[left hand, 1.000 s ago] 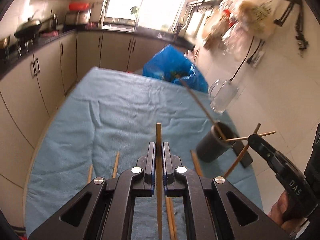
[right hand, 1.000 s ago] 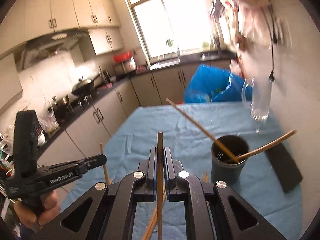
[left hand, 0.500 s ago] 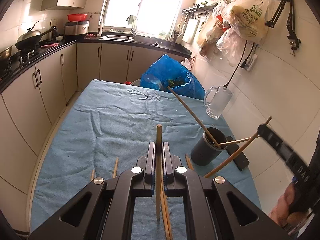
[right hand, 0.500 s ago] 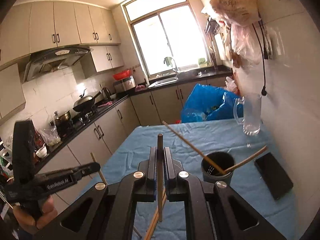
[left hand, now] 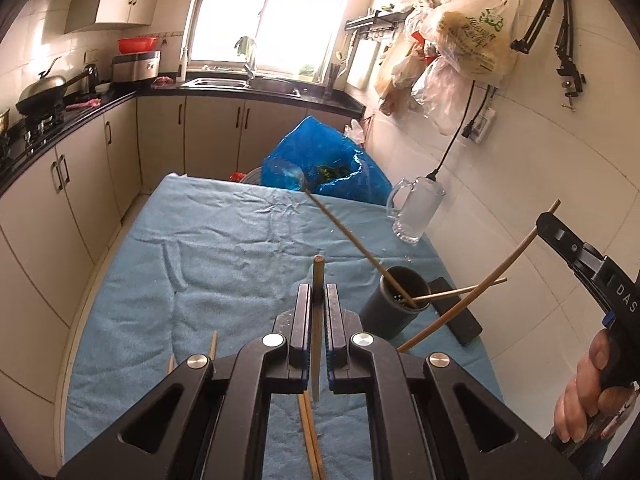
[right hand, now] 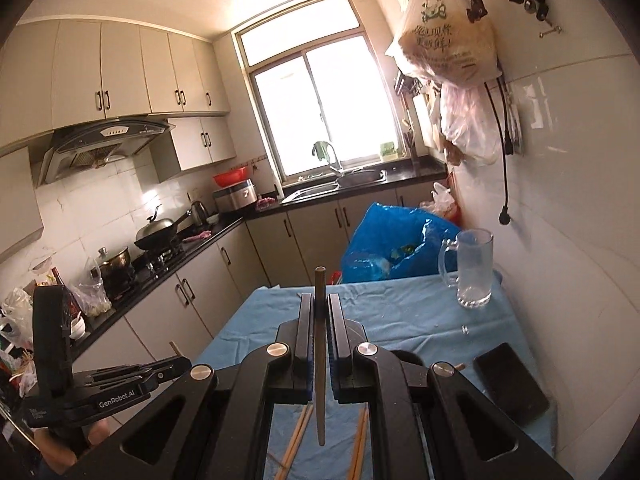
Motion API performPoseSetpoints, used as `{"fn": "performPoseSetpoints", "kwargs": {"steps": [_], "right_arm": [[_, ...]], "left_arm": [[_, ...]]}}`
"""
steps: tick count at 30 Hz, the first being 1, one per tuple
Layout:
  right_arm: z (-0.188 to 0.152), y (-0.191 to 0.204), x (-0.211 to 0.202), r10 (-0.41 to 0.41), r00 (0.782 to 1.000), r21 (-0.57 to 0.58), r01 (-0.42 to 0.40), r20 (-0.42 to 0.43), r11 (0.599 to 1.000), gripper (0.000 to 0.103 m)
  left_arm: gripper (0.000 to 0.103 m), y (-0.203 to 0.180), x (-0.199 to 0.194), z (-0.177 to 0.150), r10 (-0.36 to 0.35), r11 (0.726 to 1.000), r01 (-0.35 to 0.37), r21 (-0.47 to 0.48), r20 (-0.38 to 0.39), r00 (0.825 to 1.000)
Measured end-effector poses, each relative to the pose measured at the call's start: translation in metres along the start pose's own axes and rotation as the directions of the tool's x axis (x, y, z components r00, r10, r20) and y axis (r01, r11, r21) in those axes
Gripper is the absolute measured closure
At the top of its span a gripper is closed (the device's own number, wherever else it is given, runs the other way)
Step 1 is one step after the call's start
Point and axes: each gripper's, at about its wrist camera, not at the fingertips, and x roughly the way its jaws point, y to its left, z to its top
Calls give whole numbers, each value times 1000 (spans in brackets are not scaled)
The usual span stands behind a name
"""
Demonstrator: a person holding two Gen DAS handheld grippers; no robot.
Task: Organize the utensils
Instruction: 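Lift both chopsticks upright and carry them above the black cup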
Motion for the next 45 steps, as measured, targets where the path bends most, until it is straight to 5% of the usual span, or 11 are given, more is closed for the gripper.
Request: {"fn": "performPoseSetpoints", "kwargs": {"steps": [29, 45], "right_arm": [[84, -40, 3, -73, 996, -5, 74, 46, 997, 97], [85, -87, 58, -115, 992, 17, 116, -48, 993, 97]], "left_arm": [[98, -83, 5, 105, -107, 992, 103, 76, 57, 993], [98, -98, 78, 112, -101, 993, 102, 58, -24, 995]]}}
